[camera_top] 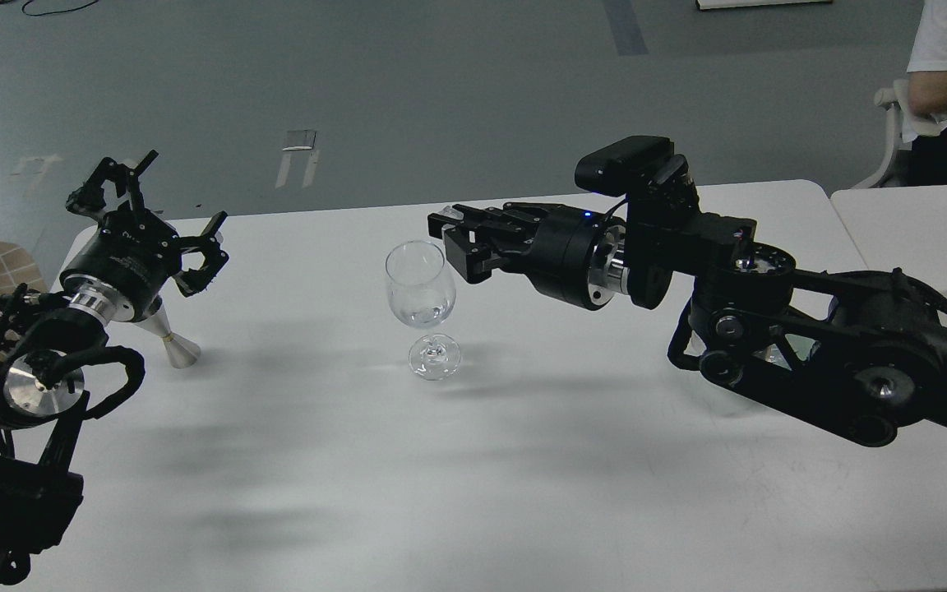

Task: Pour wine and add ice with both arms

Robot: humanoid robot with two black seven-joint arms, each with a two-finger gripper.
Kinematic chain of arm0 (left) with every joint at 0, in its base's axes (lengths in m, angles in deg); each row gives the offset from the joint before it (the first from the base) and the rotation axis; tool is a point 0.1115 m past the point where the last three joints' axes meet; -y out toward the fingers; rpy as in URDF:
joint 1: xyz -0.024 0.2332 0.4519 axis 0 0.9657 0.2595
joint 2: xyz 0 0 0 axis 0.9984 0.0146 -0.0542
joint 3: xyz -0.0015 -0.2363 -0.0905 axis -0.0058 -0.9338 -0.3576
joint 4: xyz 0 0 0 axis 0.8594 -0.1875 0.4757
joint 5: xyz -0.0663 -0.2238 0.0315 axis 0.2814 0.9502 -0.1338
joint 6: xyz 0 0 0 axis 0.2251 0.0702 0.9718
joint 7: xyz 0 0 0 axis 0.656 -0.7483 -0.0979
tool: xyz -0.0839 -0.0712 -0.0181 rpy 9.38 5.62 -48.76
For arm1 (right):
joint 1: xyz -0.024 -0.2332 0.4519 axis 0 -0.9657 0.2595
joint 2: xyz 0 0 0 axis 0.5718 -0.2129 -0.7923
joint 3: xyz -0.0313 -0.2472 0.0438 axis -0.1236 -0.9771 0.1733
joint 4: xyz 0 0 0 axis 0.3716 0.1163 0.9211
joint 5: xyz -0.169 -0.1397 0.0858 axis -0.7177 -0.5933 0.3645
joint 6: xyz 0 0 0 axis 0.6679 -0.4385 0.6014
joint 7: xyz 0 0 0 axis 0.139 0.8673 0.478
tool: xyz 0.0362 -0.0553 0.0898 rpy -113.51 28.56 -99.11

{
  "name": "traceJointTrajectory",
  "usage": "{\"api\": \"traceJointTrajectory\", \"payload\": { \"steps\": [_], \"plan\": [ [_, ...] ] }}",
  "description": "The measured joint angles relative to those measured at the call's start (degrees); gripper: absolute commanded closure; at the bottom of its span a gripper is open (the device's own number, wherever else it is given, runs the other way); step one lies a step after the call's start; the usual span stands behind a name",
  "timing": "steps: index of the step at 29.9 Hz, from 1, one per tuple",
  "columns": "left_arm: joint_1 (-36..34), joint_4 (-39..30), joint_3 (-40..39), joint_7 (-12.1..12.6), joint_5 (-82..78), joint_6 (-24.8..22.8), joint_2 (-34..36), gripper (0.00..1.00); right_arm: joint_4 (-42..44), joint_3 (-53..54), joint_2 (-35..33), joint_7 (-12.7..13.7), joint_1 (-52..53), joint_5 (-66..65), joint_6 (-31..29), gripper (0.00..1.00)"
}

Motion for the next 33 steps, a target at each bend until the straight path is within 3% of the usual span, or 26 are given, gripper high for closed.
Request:
{"api": "traceJointTrajectory", "payload": {
  "steps": [33],
  "plan": [
    [0.22, 0.52, -0.16, -0.12, 0.02, 0.21, -0.48, 0.02, 5.13, -1.87, 4.58, -0.04, 1.23, -4.13, 0.00, 1.00]
  ]
}}
